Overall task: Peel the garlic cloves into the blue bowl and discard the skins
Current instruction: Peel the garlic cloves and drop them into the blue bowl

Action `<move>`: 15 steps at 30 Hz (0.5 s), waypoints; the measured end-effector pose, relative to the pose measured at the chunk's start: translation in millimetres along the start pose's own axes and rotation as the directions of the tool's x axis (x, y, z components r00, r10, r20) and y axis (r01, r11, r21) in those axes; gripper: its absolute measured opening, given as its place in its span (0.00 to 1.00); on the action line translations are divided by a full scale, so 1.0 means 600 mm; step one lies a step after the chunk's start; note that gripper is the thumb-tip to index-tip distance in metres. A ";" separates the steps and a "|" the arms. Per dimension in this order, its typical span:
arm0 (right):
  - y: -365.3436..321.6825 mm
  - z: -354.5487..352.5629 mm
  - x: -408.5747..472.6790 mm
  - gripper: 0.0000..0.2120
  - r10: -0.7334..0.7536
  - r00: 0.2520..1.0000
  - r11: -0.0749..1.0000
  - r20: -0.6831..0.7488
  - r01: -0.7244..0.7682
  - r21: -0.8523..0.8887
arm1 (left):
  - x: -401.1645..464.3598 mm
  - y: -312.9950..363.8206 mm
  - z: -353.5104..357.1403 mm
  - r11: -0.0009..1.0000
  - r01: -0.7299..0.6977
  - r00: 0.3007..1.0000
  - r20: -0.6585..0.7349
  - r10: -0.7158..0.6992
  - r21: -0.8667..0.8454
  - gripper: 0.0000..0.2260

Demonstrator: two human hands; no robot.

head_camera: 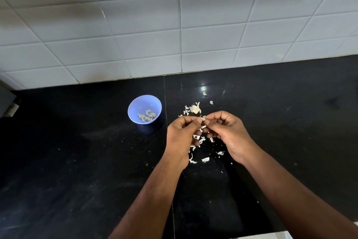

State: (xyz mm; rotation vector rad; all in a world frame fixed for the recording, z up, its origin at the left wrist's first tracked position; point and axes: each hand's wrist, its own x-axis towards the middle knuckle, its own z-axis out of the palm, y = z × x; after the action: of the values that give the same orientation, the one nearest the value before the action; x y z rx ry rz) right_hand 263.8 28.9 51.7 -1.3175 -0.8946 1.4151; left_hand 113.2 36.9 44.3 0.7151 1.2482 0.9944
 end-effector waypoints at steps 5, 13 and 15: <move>0.003 0.002 -0.007 0.06 -0.047 0.996 0.996 0.073 0.053 -0.076 | -0.001 -0.006 -0.001 0.999 0.033 0.999 0.003 -0.033 -0.021 0.11; 0.005 0.005 -0.008 0.10 0.137 0.980 0.944 0.142 -0.173 0.280 | 0.000 -0.008 -0.016 0.997 -0.050 0.997 0.048 0.053 -0.050 0.08; 0.009 0.011 -0.005 0.09 0.192 0.965 0.888 0.177 -0.248 0.388 | -0.002 -0.005 -0.020 0.996 -0.068 0.996 0.055 0.071 -0.052 0.08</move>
State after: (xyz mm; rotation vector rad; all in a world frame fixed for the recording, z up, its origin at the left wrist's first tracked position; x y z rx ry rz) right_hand 256.0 25.5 48.6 -1.0347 -0.5006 1.7745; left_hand 102.2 33.6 39.6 0.7470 1.1518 1.0513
